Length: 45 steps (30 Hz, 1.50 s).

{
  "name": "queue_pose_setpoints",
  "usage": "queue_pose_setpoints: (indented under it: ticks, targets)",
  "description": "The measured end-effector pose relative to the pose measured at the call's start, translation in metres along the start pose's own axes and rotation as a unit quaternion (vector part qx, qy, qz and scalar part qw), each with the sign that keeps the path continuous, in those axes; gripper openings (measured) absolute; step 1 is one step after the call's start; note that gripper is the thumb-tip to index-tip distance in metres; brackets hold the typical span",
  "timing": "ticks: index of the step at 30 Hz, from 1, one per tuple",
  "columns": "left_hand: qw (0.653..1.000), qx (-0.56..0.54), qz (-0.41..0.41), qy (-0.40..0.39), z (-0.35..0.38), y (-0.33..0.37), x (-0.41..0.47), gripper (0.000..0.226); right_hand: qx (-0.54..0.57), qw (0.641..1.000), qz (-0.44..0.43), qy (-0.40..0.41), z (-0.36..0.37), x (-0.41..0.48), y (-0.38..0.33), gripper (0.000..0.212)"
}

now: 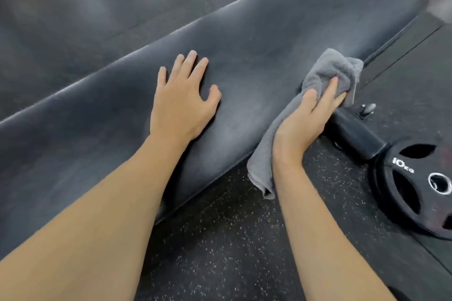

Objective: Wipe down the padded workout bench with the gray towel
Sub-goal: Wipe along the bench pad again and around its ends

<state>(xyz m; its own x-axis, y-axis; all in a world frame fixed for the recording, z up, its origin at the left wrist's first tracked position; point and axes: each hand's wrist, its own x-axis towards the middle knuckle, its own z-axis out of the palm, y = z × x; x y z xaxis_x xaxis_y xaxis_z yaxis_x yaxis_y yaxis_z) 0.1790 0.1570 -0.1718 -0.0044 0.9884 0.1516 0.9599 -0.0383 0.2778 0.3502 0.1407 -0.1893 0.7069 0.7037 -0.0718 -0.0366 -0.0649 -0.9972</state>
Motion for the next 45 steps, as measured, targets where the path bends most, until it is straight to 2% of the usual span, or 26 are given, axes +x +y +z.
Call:
queue_pose_setpoints:
  ticks: [4, 9, 14, 24, 30, 32, 36, 41, 43, 45]
  targets:
    - [1.000, -0.001, -0.006, 0.005, -0.002, 0.001, 0.004, 0.061, -0.040, 0.998, -0.001, -0.038, -0.005, -0.034, 0.006, 0.064]
    - [1.000, -0.006, -0.009, -0.015, -0.006, 0.003, 0.006, 0.061, -0.052, 0.996, 0.034, -0.056, 0.000, -0.081, 0.005, 0.062]
    - [0.999, 0.001, -0.004, -0.039, -0.009, 0.004, 0.009, 0.061, -0.090, 0.993, 0.053, -0.051, 0.000, -0.061, 0.005, 0.062]
    - [0.999, 0.027, 0.010, -0.047, -0.006, -0.002, 0.008, 0.063, -0.064, 0.991, 0.111, -0.034, -0.010, -0.029, -0.004, 0.071]
    - [0.998, 0.017, 0.002, -0.053, -0.006, 0.001, 0.009, 0.062, -0.098, 0.990, 0.103, 0.025, -0.004, 0.007, -0.012, 0.063]
    - [0.998, 0.022, -0.003, -0.060, -0.009, 0.002, 0.008, 0.062, -0.099, 0.989, 0.112, 0.002, -0.003, 0.014, -0.013, 0.062]
    - [0.998, -0.007, 0.033, -0.050, -0.009, 0.038, 0.033, 0.055, -0.106, 0.986, 0.117, -0.049, -0.005, 0.014, -0.018, 0.066]
    - [0.992, -0.067, 0.077, -0.079, 0.006, 0.114, 0.112, 0.053, -0.148, 0.978, 0.111, -0.091, -0.006, 0.017, -0.035, 0.062]
    - [0.989, -0.055, 0.100, -0.097, 0.023, 0.129, 0.138, 0.055, -0.161, 0.979, 0.084, -0.095, -0.006, 0.018, -0.024, 0.062]
    - [0.989, -0.013, 0.102, -0.107, 0.042, 0.135, 0.150, 0.058, -0.217, 0.961, 0.128, -0.113, -0.031, 0.058, 0.008, 0.059]
